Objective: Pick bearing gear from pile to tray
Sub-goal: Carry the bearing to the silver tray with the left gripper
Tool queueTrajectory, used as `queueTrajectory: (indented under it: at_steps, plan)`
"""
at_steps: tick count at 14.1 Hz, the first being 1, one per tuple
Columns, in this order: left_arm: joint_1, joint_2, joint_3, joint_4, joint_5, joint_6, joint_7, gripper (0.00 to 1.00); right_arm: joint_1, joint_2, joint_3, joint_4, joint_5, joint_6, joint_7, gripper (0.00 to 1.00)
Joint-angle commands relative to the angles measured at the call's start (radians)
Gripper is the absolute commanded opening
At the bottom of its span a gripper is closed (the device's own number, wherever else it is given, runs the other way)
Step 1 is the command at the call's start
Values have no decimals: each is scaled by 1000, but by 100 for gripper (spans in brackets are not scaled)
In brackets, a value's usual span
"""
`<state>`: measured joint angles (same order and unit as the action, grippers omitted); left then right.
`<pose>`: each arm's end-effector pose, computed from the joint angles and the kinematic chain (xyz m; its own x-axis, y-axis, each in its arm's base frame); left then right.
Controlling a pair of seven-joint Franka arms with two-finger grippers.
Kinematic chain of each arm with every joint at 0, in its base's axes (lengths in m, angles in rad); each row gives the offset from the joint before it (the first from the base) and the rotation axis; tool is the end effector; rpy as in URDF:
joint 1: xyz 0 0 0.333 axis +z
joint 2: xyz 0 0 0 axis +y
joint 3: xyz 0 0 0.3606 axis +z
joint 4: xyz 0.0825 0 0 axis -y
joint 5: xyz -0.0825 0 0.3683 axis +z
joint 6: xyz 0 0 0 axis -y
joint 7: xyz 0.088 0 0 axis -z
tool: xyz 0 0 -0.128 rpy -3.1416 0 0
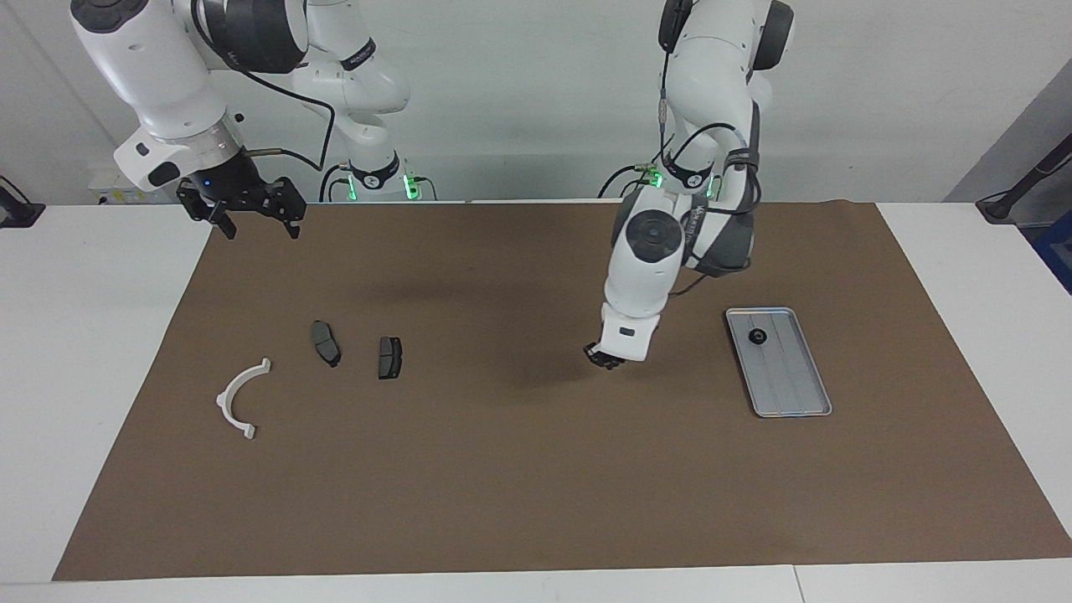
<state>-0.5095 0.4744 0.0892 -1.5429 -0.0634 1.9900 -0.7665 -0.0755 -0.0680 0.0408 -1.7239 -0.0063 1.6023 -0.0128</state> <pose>0.6242 -0.2951 0.4021 0.9342 0.3554 -0.0297 0.3554 -0.9347 -0.0057 0.5125 -0.0178 0.6167 0.9983 -0.0219 -0.0537 -0.0215 -0.9997 0.0084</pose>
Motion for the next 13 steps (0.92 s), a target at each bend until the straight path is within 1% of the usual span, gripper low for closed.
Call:
queueTrajectory:
  at_steps: [1, 4, 7, 9, 11, 12, 13]
  plan:
    - [138, -28, -11, -36, 7, -3, 238, 0, -23, -18, 8, -22, 22, 19, -30, 100]
    - [268, -30, -11, -46, 7, -2, 503, 0, -24, -16, 8, -20, 22, 19, -26, 100]
    - [353, -46, -9, -100, 7, 38, 674, 0, -26, -18, 8, -20, 22, 16, -22, 100]
    - [362, -72, -9, -178, 7, 91, 690, 0, -24, -18, 8, -22, 22, 13, -13, 100]
    - [373, -98, -9, -280, 7, 185, 694, 0, -23, -18, 8, -20, 22, 14, -12, 100]
    - [403, -109, -9, -319, 7, 228, 707, 0, -23, -18, 8, -20, 22, 16, -12, 100]
    - [428, -112, -9, -330, 7, 245, 720, 0, -23, -18, 8, -20, 22, 16, -12, 100]
